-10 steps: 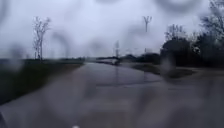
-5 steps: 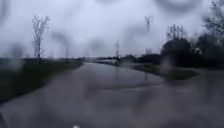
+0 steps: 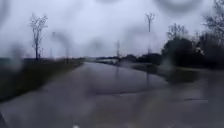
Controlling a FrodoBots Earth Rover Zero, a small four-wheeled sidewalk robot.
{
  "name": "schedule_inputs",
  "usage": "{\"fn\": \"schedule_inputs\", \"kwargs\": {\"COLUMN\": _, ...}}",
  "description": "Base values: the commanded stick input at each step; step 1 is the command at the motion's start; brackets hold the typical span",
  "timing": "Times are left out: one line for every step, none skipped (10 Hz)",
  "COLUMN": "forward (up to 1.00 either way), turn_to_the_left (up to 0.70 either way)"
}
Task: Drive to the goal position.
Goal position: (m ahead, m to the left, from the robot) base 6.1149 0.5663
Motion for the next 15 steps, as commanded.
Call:
{"fn": "schedule_inputs", "kwargs": {"forward": 0.70, "turn_to_the_left": 0.00}}
{"fn": "schedule_inputs", "kwargs": {"forward": 0.70, "turn_to_the_left": 0.03}}
{"fn": "schedule_inputs", "kwargs": {"forward": 0.70, "turn_to_the_left": 0.19}}
{"fn": "schedule_inputs", "kwargs": {"forward": 0.70, "turn_to_the_left": 0.34}}
{"fn": "schedule_inputs", "kwargs": {"forward": 0.70, "turn_to_the_left": 0.35}}
{"fn": "schedule_inputs", "kwargs": {"forward": 0.70, "turn_to_the_left": 0.35}}
{"fn": "schedule_inputs", "kwargs": {"forward": 0.70, "turn_to_the_left": 0.16}}
{"fn": "schedule_inputs", "kwargs": {"forward": 0.70, "turn_to_the_left": 0.00}}
{"fn": "schedule_inputs", "kwargs": {"forward": 0.70, "turn_to_the_left": 0.00}}
{"fn": "schedule_inputs", "kwargs": {"forward": 0.70, "turn_to_the_left": 0.04}}
{"fn": "schedule_inputs", "kwargs": {"forward": 0.70, "turn_to_the_left": 0.09}}
{"fn": "schedule_inputs", "kwargs": {"forward": 0.70, "turn_to_the_left": 0.33}}
{"fn": "schedule_inputs", "kwargs": {"forward": 0.70, "turn_to_the_left": 0.35}}
{"fn": "schedule_inputs", "kwargs": {"forward": 0.70, "turn_to_the_left": 0.09}}
{"fn": "schedule_inputs", "kwargs": {"forward": 0.70, "turn_to_the_left": 0.04}}
